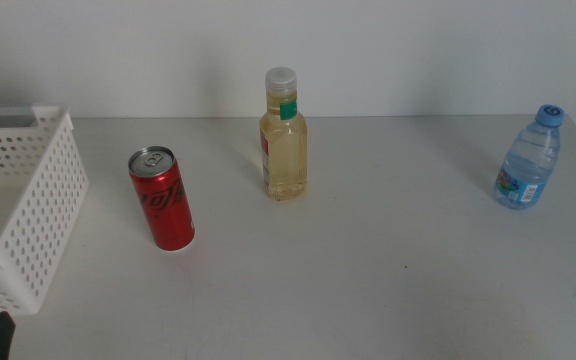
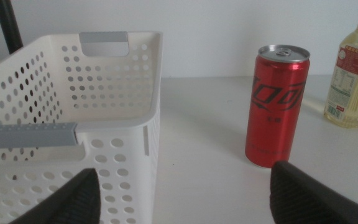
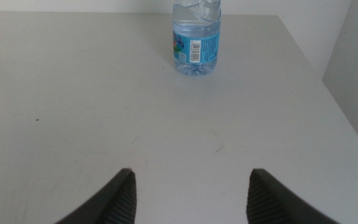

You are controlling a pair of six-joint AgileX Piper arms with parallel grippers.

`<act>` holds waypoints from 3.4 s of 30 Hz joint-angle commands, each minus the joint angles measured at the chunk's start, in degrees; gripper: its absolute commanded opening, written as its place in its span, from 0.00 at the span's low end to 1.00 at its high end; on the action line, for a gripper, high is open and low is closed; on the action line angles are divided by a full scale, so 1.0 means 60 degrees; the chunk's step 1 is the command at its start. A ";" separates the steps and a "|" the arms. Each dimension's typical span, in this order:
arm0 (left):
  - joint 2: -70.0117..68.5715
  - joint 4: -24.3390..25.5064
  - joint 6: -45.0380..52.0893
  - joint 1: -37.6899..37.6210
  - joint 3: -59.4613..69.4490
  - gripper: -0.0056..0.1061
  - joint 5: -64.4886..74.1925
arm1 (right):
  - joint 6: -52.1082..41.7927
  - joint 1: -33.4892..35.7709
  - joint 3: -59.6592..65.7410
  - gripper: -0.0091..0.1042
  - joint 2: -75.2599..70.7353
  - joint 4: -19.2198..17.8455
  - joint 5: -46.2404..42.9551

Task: Use arms to grab the bottles and put them into the dustbin to the left of the table.

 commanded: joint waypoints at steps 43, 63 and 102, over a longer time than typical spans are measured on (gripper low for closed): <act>1.0240 0.0703 -0.0436 -0.1684 -0.2203 0.89 -0.8643 | -0.0064 -0.0067 0.0014 0.48 -0.0160 -0.0115 -0.0618; 1.3477 0.0947 -0.0417 -0.1684 -0.2213 0.89 -1.1327 | -0.0064 -0.0067 0.0014 0.48 -0.0160 -0.0115 -0.0618; 1.8862 -0.0065 -0.0179 -0.1672 -0.5551 0.89 -1.4151 | -0.0064 -0.0067 0.0014 0.48 -0.0160 -0.0115 -0.0618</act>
